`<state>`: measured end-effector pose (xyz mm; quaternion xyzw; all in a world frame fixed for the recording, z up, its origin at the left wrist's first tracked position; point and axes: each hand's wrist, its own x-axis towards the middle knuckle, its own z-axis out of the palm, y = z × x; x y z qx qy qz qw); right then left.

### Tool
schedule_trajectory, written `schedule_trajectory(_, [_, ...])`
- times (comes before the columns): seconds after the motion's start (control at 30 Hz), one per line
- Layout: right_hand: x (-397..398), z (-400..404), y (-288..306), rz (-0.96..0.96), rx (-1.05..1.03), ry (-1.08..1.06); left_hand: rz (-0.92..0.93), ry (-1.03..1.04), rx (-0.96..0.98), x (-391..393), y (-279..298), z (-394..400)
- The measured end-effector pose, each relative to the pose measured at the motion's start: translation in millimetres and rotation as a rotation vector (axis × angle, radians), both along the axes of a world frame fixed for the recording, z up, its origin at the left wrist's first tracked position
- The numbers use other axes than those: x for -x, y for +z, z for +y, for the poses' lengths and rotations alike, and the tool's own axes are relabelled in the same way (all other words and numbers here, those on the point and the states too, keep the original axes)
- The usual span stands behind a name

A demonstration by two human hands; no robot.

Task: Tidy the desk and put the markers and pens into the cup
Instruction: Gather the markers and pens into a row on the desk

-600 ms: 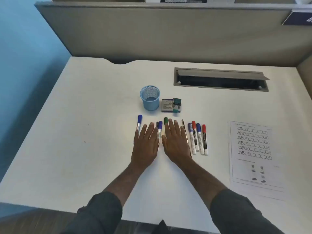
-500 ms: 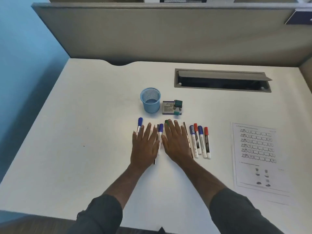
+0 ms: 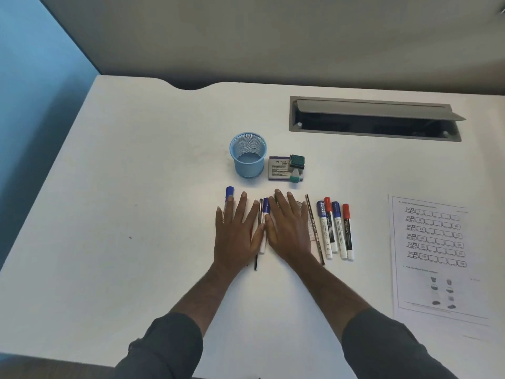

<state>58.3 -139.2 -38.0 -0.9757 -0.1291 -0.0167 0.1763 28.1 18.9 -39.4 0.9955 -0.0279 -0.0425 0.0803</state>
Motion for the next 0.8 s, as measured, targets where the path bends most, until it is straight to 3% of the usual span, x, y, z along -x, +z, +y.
schedule_trajectory(0.17, [6, 19, 0, 0.021, -0.122, -0.034, -0.043, -0.019, 0.047, 5, -1, -1])
schedule_trajectory(0.8, [10, 149, 0, 0.112, -0.080, 0.076, -0.069, 0.098, -0.004, 22, -5, 109])
